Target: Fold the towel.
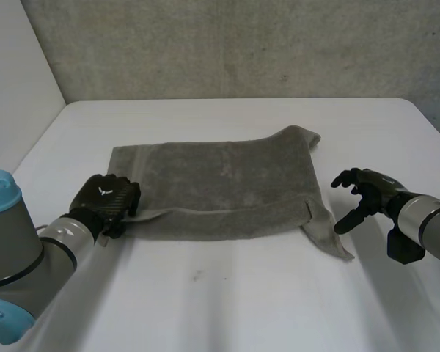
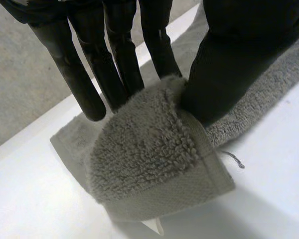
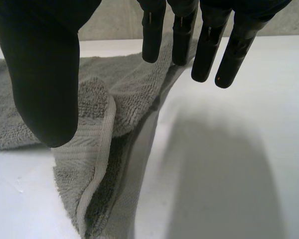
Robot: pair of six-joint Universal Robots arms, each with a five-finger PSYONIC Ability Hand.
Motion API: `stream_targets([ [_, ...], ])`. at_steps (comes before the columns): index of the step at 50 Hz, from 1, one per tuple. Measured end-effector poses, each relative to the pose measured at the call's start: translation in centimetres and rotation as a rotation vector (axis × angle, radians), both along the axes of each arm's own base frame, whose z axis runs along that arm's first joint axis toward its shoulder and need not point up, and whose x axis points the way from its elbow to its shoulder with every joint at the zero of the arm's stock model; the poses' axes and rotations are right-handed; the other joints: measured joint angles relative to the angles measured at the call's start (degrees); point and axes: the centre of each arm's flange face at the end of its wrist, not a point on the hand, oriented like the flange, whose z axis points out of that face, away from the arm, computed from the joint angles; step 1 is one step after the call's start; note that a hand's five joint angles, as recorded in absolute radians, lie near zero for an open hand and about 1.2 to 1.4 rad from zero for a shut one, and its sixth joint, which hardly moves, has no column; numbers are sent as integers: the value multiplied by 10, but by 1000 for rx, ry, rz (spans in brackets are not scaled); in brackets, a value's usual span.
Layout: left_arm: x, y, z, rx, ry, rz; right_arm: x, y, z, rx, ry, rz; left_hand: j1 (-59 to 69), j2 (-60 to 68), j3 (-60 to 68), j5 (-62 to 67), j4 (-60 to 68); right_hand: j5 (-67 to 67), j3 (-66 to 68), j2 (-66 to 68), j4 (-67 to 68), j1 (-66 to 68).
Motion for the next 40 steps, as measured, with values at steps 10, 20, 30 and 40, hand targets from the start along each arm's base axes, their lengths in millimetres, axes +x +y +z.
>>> stream_targets([
  [10, 4, -1, -3, 9, -11, 12, 3, -1, -8, 21, 7, 12, 139, 166, 165, 156, 165, 10, 1, 1, 2, 1],
  [20, 13, 0, 19, -58, 8, 41, 15, -2, -21, 50, 9, 40, 143, 173, 171, 162, 172, 103, 99, 96, 105, 80],
  [30, 24, -5, 21, -60, 11, 77, 35, 5, -34, 73, 19, 98, 147, 173, 172, 162, 173, 351, 356, 349, 359, 290],
  [40, 27, -9, 36, -115, 24, 87, 36, -1, 11, -92, 6, 108, 148, 173, 172, 162, 173, 454, 457, 448, 468, 345],
])
